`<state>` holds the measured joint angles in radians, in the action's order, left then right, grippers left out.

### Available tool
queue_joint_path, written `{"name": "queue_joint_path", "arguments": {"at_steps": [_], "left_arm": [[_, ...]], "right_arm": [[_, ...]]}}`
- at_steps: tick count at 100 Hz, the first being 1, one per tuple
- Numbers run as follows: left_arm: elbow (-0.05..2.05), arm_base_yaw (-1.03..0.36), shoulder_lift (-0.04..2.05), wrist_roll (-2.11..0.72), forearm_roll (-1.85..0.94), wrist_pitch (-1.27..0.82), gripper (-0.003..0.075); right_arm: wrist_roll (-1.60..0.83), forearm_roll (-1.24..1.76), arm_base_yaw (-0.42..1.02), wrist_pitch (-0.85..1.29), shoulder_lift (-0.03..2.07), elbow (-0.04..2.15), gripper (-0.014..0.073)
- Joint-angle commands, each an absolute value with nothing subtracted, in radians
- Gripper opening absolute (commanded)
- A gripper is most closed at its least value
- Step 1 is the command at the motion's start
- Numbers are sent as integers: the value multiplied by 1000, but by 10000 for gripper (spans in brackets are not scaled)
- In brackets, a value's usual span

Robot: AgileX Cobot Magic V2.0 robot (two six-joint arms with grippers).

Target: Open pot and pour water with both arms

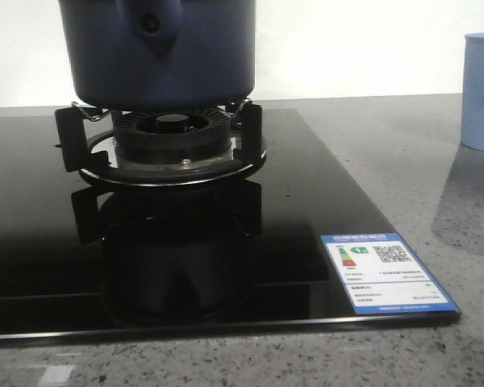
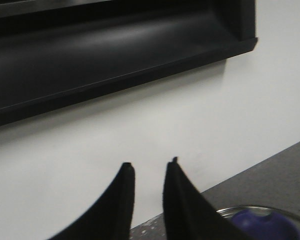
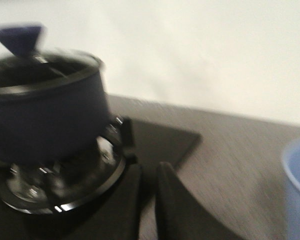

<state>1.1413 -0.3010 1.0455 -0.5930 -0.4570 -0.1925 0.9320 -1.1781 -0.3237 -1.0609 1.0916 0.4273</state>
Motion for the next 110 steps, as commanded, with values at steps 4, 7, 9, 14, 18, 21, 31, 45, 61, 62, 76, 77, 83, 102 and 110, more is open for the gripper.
{"name": "queue_joint_path", "arguments": {"at_steps": [4,7,9,14,18,21,31,45,61,62,76,77,83,102,110], "left_arm": [[1172,-215,972,-588,-461,-217,-20],[1163,-199,952,-588,-461,-215,-20],[1156,-187,943,-588,-462,-212,-20],[1132,-166,908,-588,-464,-182,-20],[1103,-155,880,-588,-464,-154,-20],[1078,-148,852,-588,-464,-120,-20],[952,-144,762,-588,-467,-17,-20],[733,-144,606,-588,-538,110,-20],[498,-144,395,-588,-604,128,-20],[479,-144,385,-586,-608,128,-20],[325,-144,201,-586,-641,124,-20],[319,-144,184,-586,-641,120,-20],[271,-144,121,-586,-641,110,-20],[192,-144,-12,-586,-641,92,-20],[188,-144,-21,-586,-641,85,-20]], "right_arm": [[1049,-1110,-326,-1104,1050,512,-46],[1083,-1109,-318,-1056,1037,532,-46],[1101,-1109,-312,-1018,1022,548,-46],[1115,-1109,-296,-926,985,582,-46],[1115,-1109,-282,-853,948,612,-46],[1115,-1109,-269,-812,922,629,-46],[1115,-1103,-260,-770,837,659,-48],[1115,-1097,-260,-771,711,621,-48],[1111,-1099,-260,-750,556,486,-48],[1111,-1099,-260,-747,542,471,-48],[1111,-1103,-260,-673,404,325,-49],[1111,-1103,-260,-668,397,319,-49],[1111,-1108,-260,-649,341,261,-49],[1111,-1146,-260,-601,234,121,-49],[1111,-1146,-260,-604,226,88,-49]]}}
